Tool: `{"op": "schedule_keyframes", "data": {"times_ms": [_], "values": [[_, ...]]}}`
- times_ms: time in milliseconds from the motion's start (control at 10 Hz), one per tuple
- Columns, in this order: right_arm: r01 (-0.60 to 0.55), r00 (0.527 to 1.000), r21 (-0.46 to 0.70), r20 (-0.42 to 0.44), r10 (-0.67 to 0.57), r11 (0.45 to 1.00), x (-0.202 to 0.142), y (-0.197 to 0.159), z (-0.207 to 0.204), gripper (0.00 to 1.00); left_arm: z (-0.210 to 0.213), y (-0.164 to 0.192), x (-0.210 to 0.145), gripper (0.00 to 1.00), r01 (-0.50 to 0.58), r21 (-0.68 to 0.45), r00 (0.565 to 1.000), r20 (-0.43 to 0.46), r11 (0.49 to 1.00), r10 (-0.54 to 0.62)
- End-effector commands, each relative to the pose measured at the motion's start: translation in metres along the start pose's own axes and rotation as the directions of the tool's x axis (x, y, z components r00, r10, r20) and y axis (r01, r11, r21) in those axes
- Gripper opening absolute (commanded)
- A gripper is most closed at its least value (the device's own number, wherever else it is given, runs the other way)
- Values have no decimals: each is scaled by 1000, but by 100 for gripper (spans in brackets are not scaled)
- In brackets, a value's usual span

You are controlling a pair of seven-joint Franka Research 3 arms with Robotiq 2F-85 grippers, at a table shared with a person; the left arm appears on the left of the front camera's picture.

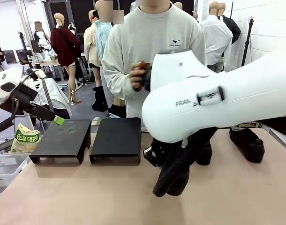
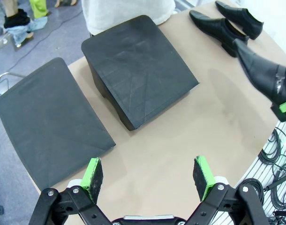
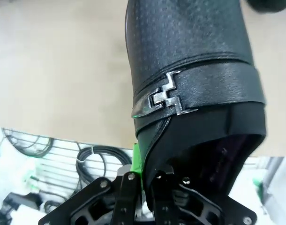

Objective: Organize the shoes by placing them on the stand.
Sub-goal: Pick up one Shoe and place it in the middle of the table.

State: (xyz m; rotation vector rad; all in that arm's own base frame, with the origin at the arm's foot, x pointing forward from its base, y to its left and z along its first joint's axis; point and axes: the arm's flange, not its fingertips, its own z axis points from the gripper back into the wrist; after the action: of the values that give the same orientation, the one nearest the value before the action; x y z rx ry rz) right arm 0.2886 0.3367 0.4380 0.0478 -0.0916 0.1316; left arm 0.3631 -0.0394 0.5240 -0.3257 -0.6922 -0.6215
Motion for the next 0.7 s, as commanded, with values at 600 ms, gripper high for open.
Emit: {"op": "schedule_keyframes", "data": {"times_ms": [600], "values": [[141,984,15,-115,-139,990,33,41,-80,0,-1,2,-1,100,-6,-12,1000,9,1000,6]]}}
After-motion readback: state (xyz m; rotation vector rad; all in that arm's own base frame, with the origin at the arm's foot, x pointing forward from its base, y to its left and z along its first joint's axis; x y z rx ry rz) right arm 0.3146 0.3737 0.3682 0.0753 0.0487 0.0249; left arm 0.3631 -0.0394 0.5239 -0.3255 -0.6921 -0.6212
